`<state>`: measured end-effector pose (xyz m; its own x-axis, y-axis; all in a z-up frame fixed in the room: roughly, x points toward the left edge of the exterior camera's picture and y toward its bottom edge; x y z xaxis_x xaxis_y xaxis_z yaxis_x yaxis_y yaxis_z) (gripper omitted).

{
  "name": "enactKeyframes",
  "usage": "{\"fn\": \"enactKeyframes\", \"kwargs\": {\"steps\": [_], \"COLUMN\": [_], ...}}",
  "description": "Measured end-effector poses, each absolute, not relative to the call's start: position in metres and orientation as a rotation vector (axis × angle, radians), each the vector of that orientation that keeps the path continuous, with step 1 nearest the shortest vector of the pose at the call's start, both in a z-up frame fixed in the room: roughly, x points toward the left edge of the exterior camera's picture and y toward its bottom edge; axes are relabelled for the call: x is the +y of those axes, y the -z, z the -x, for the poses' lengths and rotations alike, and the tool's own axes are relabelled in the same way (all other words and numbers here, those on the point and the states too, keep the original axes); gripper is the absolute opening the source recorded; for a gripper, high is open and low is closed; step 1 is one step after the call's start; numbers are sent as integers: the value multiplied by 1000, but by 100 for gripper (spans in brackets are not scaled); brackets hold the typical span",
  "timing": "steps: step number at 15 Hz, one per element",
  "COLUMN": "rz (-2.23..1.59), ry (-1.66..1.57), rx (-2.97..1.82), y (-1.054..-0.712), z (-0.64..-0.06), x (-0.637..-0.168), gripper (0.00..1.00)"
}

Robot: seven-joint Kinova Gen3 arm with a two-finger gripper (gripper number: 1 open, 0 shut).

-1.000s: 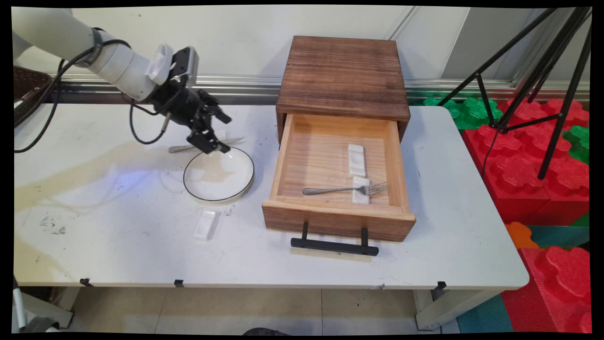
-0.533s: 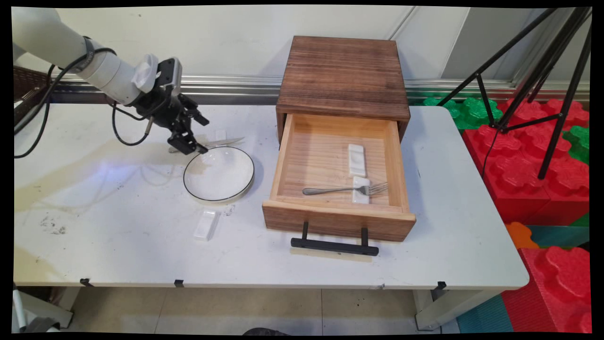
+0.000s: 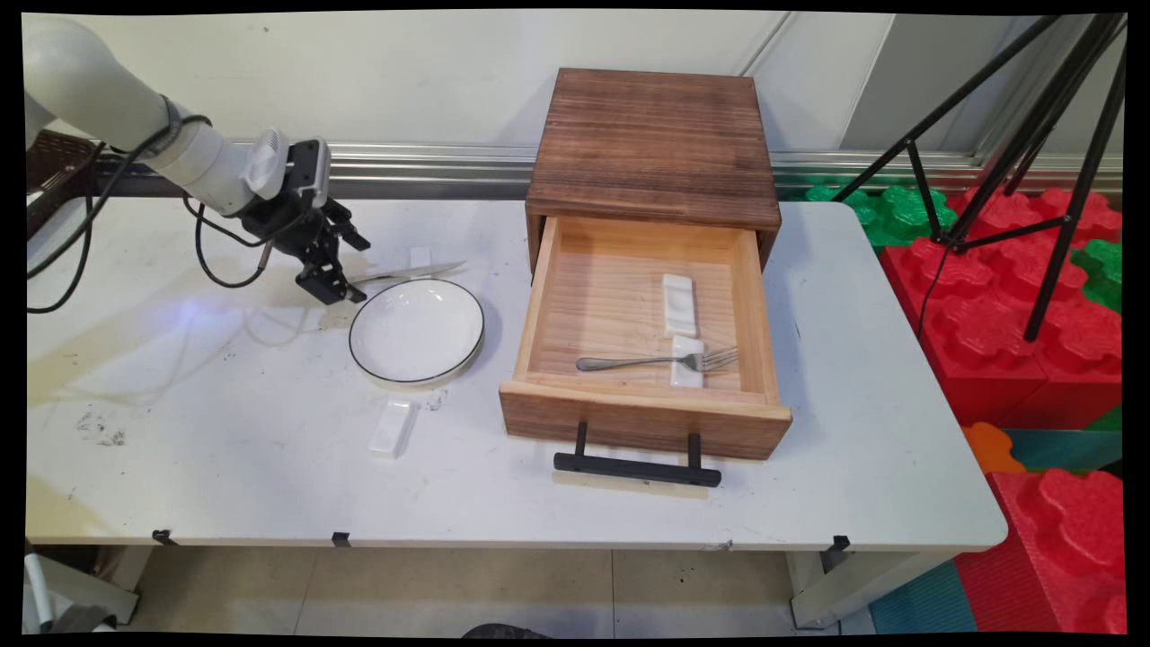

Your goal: Pick up the knife from the left of the white plate

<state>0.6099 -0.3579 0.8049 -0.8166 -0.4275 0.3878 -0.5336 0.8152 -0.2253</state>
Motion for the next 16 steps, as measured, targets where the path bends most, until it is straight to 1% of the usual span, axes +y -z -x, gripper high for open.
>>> {"fn": "enactKeyframes", "kwargs": {"steps": [5,16], "rz": [-707,-690], "ry": [-470,-474], "rx": [-2686,-2666], "y": [-788,-775], "z": [-615,-620], "x": [-367,-381], "gripper": [100,100]}}
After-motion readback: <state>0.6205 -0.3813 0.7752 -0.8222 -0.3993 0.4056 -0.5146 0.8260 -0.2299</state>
